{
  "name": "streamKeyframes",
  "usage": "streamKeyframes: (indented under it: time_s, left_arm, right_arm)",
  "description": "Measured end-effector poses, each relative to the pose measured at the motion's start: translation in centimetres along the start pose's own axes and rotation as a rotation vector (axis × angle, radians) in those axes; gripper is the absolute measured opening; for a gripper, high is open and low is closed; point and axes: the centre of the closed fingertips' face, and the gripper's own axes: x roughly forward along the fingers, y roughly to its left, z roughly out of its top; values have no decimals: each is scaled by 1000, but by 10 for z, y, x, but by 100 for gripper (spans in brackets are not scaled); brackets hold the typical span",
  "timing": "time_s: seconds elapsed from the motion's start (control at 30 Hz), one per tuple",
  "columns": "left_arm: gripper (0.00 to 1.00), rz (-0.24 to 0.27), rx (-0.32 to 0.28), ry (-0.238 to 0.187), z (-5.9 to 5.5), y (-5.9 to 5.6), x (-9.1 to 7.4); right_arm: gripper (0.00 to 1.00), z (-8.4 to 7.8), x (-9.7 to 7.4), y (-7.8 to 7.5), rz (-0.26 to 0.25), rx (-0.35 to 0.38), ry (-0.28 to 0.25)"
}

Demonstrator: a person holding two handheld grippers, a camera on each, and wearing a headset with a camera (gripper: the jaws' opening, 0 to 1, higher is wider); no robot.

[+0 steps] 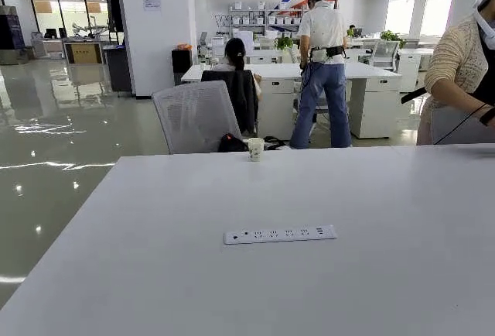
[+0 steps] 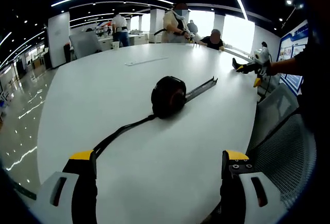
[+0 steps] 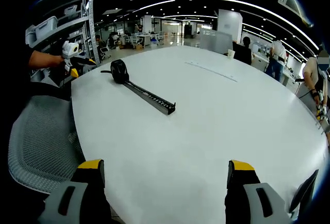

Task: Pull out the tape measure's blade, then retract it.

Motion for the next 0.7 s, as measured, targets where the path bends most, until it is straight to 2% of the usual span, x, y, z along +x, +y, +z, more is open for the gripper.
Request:
streamKeyframes:
  time_s: [0.2,0.33,0.43,0.53,0.6,0.7]
  left_arm:
    - [99,-6,9,-11,9,-4,5]
    - [99,-15,15,-20,18,-6,8]
    - [99,-12,2,-2,21,-7,13]
    - [99,-21,-2,-5,27,-10,16]
    - [99,-46,-6,-19,32,-14,18]
    - [99,-39,-3,-19,37,-15,22]
  right_arm:
    - [99,3,0,-2,17,-6,11]
    - [99,-2,3,0,52,-4,80]
    - [99,3,4,2,72,8,80]
    - [99,6,6,2,76,-17,89]
    - [99,9,7,-1,74,-34,91]
    - [99,14,9,0,90,-41,106]
